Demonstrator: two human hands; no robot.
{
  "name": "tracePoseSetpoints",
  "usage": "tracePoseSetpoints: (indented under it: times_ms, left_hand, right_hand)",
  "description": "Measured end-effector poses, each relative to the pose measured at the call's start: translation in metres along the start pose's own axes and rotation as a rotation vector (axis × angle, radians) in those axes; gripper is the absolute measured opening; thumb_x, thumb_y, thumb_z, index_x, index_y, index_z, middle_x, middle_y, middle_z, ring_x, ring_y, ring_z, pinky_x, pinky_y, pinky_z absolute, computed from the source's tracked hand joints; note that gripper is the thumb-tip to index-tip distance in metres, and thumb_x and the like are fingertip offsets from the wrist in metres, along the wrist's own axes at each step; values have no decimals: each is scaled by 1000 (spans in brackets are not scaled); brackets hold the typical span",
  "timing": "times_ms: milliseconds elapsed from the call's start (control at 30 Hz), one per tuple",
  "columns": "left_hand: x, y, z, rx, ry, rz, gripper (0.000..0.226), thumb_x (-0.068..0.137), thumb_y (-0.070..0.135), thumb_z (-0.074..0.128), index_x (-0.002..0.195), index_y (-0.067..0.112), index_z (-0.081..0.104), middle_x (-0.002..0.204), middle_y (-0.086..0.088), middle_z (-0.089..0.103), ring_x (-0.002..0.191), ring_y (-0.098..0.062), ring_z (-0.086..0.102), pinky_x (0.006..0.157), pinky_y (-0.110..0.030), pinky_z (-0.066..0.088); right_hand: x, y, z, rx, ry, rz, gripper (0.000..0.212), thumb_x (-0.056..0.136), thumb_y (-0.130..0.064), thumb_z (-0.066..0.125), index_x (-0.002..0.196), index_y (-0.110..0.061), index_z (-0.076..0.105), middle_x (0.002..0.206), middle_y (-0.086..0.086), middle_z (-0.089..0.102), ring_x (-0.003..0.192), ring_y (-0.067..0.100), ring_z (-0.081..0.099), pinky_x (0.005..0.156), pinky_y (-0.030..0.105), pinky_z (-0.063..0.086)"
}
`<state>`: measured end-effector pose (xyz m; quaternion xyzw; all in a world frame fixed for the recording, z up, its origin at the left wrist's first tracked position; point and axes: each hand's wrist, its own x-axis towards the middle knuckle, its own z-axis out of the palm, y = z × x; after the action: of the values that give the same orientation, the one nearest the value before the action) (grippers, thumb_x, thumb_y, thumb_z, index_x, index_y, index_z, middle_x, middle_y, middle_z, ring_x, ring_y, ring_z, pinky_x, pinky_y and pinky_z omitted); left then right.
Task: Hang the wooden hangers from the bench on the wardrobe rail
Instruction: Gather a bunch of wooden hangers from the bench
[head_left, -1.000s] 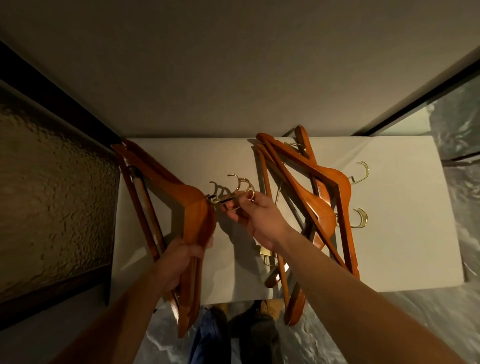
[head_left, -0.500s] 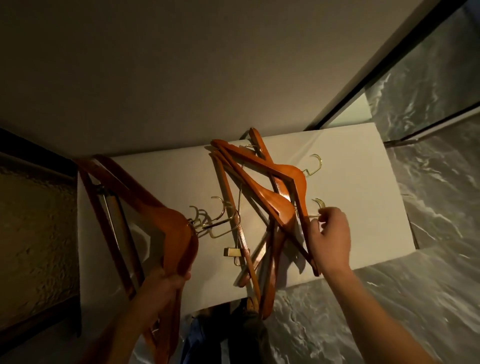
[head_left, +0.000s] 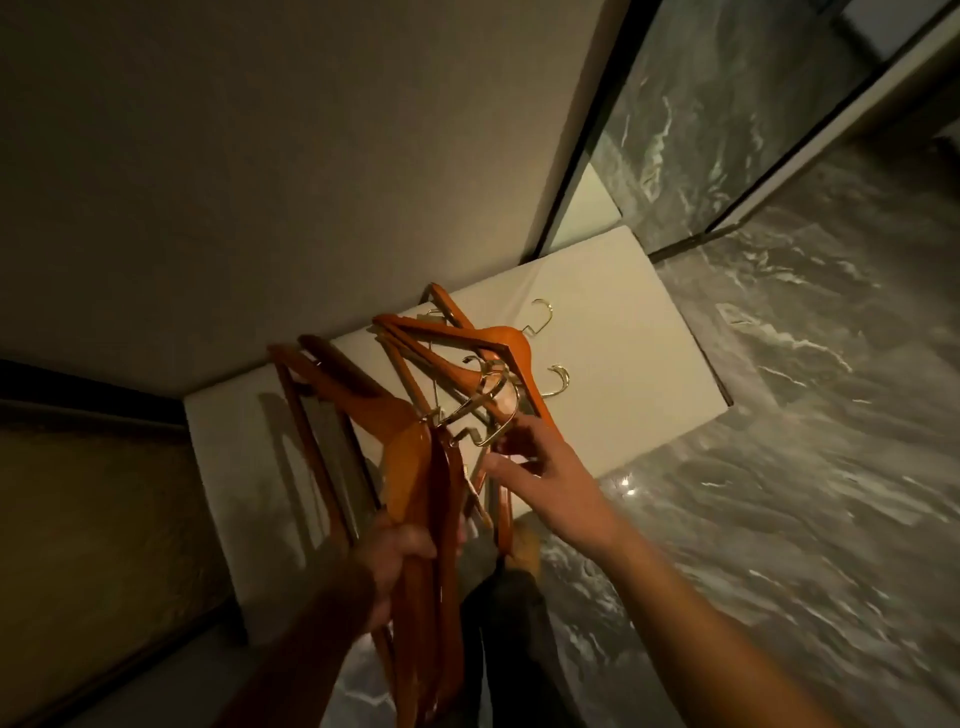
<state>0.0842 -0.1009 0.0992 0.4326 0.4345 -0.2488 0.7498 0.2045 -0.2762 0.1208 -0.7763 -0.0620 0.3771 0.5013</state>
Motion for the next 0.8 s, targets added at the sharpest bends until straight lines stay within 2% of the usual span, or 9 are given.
tracePoseSetpoints:
  times_ms: [100,167,233,333,433,600,633,700,800]
  left_hand:
    - [-37,18,26,131,-177,46,45,64,0,62,108,-4,70,101,-24,71,98,-39,67,87,-55,51]
    - [-58,27,47,196,-301,43,54,62,-1,61,116,-7,64,105,-27,69,100,-41,66,86,-54,52]
    - [-76,32,69,218,-443,18,58,61,-7,56,119,-12,60,106,-30,65,98,-42,65,82,-51,53]
    - [-99,36,114,266,-605,-31,59,59,-13,50,117,-17,57,102,-33,62,94,-42,64,81,-48,54]
    - [-115,33,164,359,-699,-87,57,61,-15,47,117,-17,58,101,-33,63,93,-42,65,86,-48,52]
    - [-138,11,259,505,-855,-164,68,69,-19,39,136,-19,39,120,-38,53,111,-48,57,106,-61,36]
    - [-143,3,282,557,-900,-169,69,69,-18,41,139,-18,37,125,-40,51,116,-49,53,109,-62,32]
    - [-151,-16,328,649,-981,-181,71,72,-19,45,142,-14,35,135,-44,44,126,-52,46,114,-63,26]
    - [-164,-55,403,752,-1055,-178,69,79,-23,45,145,-8,36,143,-44,38,135,-56,38,116,-65,21]
  right_hand:
    - [-39,-45,-25,103,42,-104,63,79,-49,77,136,-41,49,133,-15,60,123,7,58,102,35,47]
    - [-70,-69,-48,144,114,-159,59,78,-35,82,128,-47,52,126,-21,63,119,1,59,97,27,47]
    - [-101,-84,-72,176,183,-213,58,76,-31,83,126,-42,57,124,-22,65,117,0,61,95,23,47]
    - [-149,-91,-99,338,257,-246,60,77,-28,79,133,-23,58,129,-4,67,119,15,64,99,37,50]
    - [-199,-89,-126,411,316,-290,39,91,-25,66,130,-17,64,127,7,68,117,27,64,98,45,50]
    - [-291,-70,-184,504,497,-366,42,94,-37,58,121,-7,70,114,31,65,106,36,65,88,37,52]
    - [-310,-63,-197,493,540,-367,43,95,-39,56,119,-7,72,110,34,65,103,40,65,87,41,53]
    - [-349,-46,-224,471,618,-362,41,98,-38,50,115,-10,74,104,34,66,100,46,65,88,50,51]
    - [-412,-15,-264,463,750,-355,43,100,-36,46,111,-7,76,108,15,74,105,30,69,88,36,52]
